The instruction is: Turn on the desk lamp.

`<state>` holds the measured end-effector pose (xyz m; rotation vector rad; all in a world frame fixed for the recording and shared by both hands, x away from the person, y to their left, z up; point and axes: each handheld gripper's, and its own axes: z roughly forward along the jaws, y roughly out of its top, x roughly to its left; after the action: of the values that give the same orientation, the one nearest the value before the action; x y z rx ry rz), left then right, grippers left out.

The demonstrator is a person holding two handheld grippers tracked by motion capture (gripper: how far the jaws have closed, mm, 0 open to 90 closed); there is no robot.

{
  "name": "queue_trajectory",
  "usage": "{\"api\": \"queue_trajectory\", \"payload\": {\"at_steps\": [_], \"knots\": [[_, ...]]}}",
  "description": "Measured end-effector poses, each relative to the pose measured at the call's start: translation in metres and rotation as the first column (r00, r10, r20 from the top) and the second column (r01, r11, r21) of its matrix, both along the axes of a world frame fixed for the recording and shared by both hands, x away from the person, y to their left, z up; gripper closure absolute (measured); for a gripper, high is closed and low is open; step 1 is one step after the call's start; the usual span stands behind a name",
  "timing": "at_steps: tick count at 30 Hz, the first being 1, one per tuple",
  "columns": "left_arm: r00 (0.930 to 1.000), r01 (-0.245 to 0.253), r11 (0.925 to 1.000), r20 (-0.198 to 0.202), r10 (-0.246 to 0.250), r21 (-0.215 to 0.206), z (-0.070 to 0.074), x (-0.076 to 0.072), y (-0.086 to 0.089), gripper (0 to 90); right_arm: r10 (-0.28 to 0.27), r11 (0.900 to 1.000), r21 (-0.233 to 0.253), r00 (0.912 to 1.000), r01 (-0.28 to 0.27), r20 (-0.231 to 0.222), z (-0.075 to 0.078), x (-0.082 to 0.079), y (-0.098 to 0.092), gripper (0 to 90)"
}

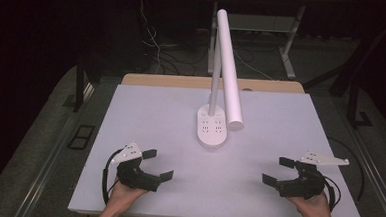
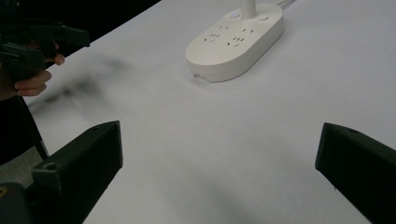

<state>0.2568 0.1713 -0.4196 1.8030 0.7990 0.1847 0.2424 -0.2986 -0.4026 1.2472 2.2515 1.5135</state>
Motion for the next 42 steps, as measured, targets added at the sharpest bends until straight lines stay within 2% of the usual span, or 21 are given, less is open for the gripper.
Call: {"api": "queue_trajectory", "payload": {"at_steps": [29,42], "knots": [[1.0000,0.006,1.0000,-0.002,-0.006,-0.004,-0.001,0.000,0.000,0.0,0.014,1.000,-0.008,0.9981,-0.015,-0.060,0.000,0.002,0.000,0.6],[1.0000,0.005,1.0000,-0.007,-0.005,-0.001,-0.002,-0.001,0.000,0.0,0.043,0.999,-0.023,0.9959,-0.045,-0.080,0.009,0.010,0.000,0.6]]}}
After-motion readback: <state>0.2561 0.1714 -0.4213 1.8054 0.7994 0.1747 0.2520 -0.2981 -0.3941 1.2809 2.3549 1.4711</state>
